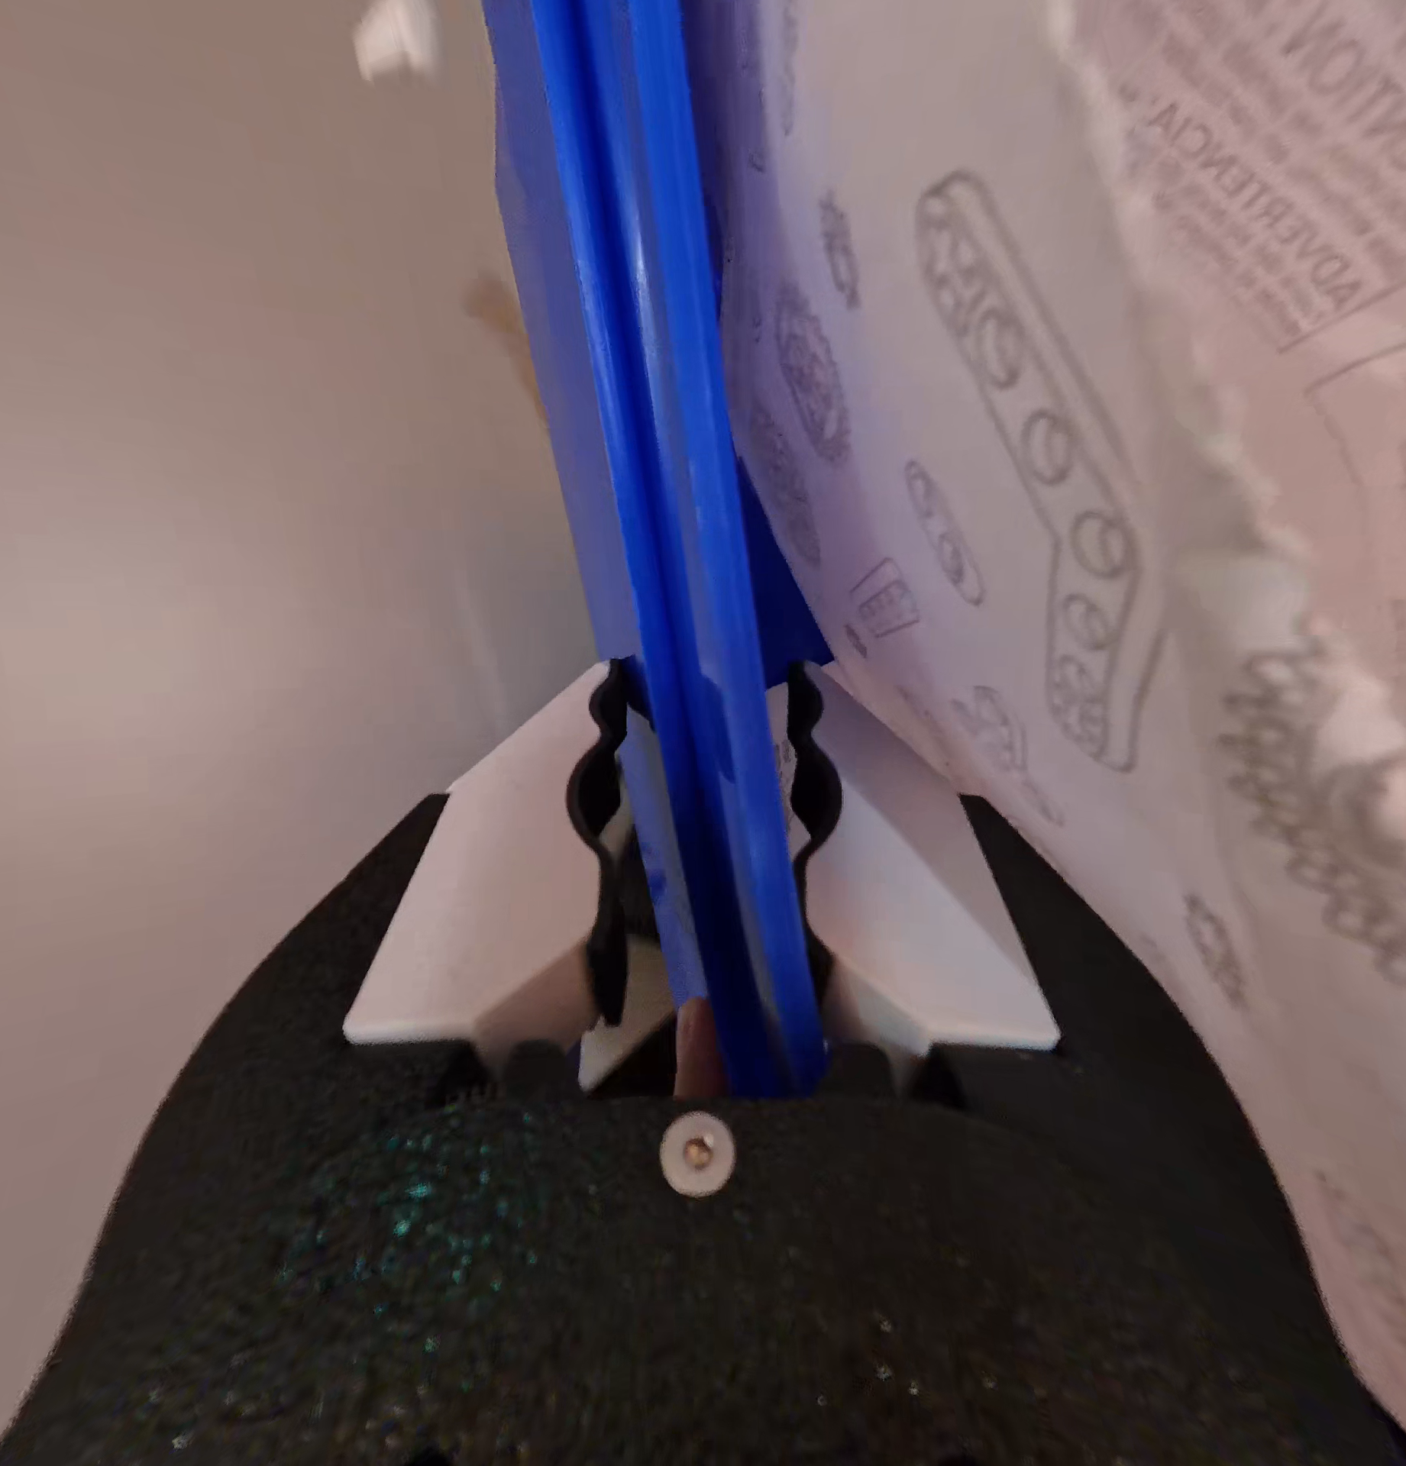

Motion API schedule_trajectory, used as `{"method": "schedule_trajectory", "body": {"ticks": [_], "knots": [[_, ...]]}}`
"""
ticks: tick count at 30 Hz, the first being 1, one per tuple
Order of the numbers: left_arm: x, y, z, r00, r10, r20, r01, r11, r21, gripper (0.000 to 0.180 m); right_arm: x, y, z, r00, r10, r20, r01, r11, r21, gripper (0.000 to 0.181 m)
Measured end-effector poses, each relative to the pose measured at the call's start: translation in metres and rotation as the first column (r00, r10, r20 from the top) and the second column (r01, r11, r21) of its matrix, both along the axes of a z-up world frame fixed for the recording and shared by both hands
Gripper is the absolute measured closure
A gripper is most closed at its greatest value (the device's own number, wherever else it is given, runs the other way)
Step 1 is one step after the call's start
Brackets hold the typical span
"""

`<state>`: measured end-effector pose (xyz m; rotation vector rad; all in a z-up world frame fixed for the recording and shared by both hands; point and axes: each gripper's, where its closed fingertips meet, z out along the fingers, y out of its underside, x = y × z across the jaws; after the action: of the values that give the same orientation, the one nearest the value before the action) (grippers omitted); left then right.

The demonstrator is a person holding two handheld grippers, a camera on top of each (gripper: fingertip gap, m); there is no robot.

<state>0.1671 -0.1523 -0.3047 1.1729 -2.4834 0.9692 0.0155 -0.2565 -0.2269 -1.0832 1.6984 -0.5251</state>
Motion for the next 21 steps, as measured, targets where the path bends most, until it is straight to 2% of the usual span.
{"method": "schedule_trajectory", "body": {"ticks": [1, 3, 9, 14, 18, 21], "knots": [[-0.019, 0.016, -0.003, 1.0, 0.002, -0.005, -0.002, 1.0, 0.007, 0.141, -0.012, 0.02, -0.003, 0.996, 0.086, -0.009, -0.086, 0.996, 0.039, 0.077], [-0.057, 0.051, -0.012, 1.0, 0.01, -0.005, -0.01, 0.999, 0.036, 0.141, -0.04, 0.063, -0.012, 0.971, 0.236, -0.026, -0.231, 0.964, 0.128, 0.086], [-0.177, 0.15, -0.04, 1.0, -0.003, 0.011, 0.001, 0.99, 0.142, 0.139, -0.158, 0.158, -0.06, 0.929, 0.326, -0.172, -0.311, 0.944, 0.11, 0.087], [-0.263, 0.208, -0.078, 0.998, -0.053, -0.023, 0.057, 0.979, 0.197, 0.139, -0.247, 0.22, -0.103, 0.892, 0.33, -0.31, -0.283, 0.941, 0.188, 0.091], [-0.312, 0.234, -0.122, 0.994, -0.097, -0.047, 0.104, 0.978, 0.179, 0.139, -0.298, 0.251, -0.143, 0.864, 0.304, -0.402, -0.25, 0.951, 0.181, 0.096], [-0.339, 0.242, -0.168, 0.989, -0.118, -0.09, 0.132, 0.977, 0.167, 0.139, -0.323, 0.267, -0.182, 0.846, 0.257, -0.467, -0.204, 0.966, 0.161, 0.094]]}}
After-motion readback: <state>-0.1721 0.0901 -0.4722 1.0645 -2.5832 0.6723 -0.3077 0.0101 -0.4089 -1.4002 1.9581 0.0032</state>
